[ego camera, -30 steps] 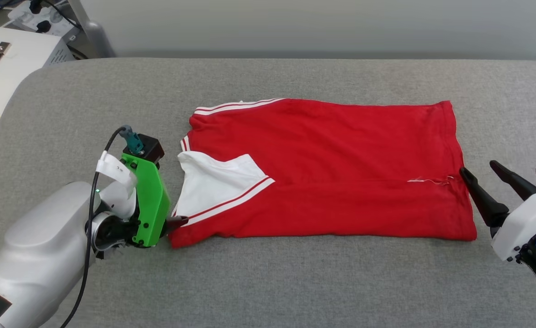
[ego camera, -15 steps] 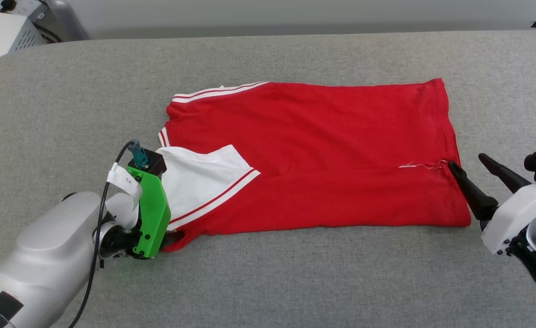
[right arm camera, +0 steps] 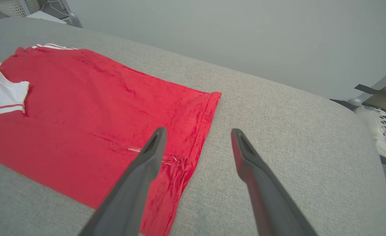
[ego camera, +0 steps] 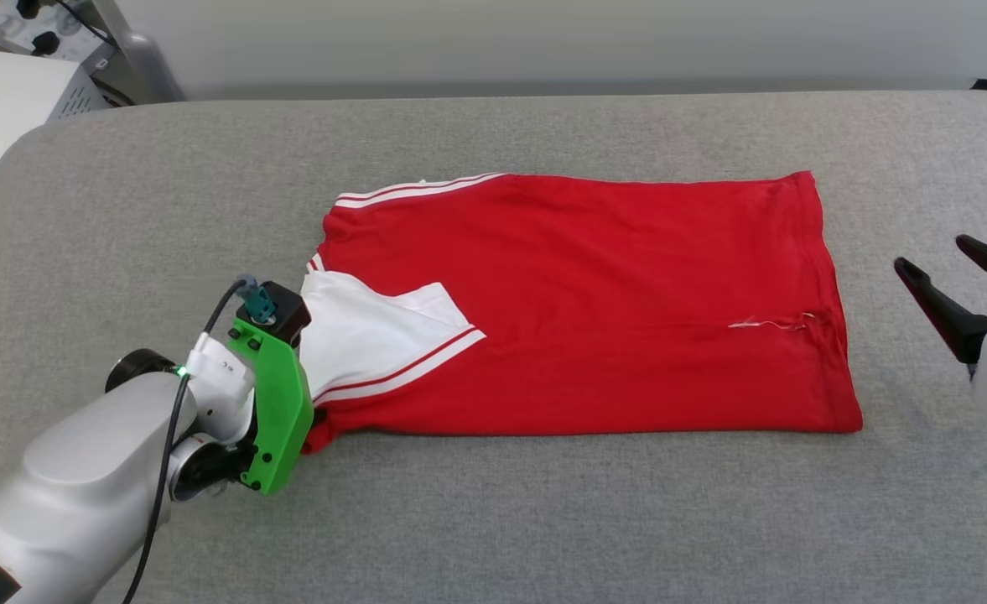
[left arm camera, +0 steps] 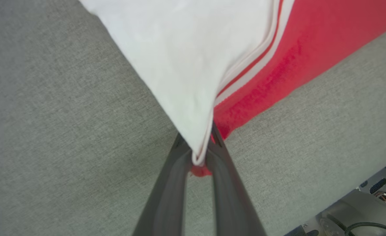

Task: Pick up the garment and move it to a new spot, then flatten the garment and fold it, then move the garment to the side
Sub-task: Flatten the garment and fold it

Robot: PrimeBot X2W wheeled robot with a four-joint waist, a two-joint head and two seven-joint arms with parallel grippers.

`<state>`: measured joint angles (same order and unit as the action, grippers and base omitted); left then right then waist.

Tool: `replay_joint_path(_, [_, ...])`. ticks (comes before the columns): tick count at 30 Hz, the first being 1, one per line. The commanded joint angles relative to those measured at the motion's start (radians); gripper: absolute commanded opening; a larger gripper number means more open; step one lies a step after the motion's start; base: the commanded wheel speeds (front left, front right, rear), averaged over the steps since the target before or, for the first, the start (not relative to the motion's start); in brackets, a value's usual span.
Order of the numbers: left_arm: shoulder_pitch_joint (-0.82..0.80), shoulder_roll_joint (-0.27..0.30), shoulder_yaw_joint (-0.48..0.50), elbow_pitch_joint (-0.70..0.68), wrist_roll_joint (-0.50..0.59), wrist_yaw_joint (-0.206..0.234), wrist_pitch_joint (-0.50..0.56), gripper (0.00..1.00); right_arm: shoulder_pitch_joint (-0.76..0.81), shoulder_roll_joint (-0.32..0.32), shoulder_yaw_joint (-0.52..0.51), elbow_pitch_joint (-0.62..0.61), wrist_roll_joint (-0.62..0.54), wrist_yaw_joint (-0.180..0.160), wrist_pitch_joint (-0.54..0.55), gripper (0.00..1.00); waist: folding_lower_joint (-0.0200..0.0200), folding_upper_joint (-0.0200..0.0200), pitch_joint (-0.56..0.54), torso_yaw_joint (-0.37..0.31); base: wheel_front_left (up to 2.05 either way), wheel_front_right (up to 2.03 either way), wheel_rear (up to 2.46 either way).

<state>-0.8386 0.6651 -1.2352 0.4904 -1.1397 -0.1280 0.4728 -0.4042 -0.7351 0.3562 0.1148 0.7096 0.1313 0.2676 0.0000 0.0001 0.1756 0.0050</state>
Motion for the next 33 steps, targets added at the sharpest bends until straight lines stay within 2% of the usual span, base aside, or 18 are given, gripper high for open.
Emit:
replay_joint_path(1, [-0.015,0.017,-0.001,-0.012,0.015,-0.003,-0.015,0.00,-0.021,-0.021,0.013,-0.012,0.011,-0.001,0.047,1.00,0.0000,-0.0001,-0.008,0.010,0.00,0.00,0.00])
replay_joint_path(6, [-0.039,0.039,0.006,-0.065,0.034,-0.002,-0.048,0.00,-0.062,-0.081,0.059,-0.039,0.058,-0.001,0.274,1.00,0.0000,-0.0001,-0.004,0.025,0.00,0.00,0.00])
replay_joint_path(12, [-0.058,0.037,0.010,-0.116,0.045,0.013,-0.050,0.00,-0.087,-0.070,0.111,0.007,0.072,-0.001,0.426,1.00,0.0000,-0.0001,0.022,0.039,0.00,0.00,0.00])
replay_joint_path(17, [-0.070,0.037,0.010,-0.144,0.057,0.023,-0.050,0.00,-0.088,-0.022,0.144,0.088,0.065,-0.001,0.446,1.00,0.0000,-0.0001,0.052,0.048,0.00,0.00,0.00])
replay_joint_path(26, [-0.064,0.038,0.005,-0.157,0.069,0.030,-0.058,0.00,-0.051,0.082,0.227,0.269,0.058,-0.001,0.386,1.00,0.0000,-0.0001,0.089,0.053,0.00,0.00,0.00])
replay_joint_path(30, [-0.048,0.036,0.003,-0.146,0.065,0.028,-0.069,0.00,-0.039,0.112,0.269,0.309,0.078,-0.001,0.342,1.00,0.0000,-0.0001,0.091,0.049,0.00,0.00,0.00])
replay_joint_path(31, [-0.044,0.036,0.003,-0.142,0.064,0.027,-0.072,0.00,-0.040,0.114,0.277,0.313,0.082,-0.001,0.329,0.78,0.0000,-0.0001,0.088,0.047,0.00,0.00,0.00])
replay_joint_path(32, [-0.038,0.037,0.002,-0.137,0.062,0.026,-0.075,0.00,-0.043,0.113,0.284,0.317,0.084,-0.001,0.311,0.23,0.0000,-0.0001,0.084,0.045,0.00,0.00,0.00])
replay_joint_path(33, [-0.033,0.037,0.001,-0.133,0.060,0.025,-0.077,0.00,-0.047,0.110,0.292,0.319,0.084,-0.001,0.295,0.00,0.0000,-0.0001,0.079,0.042,0.00,0.00,0.00])
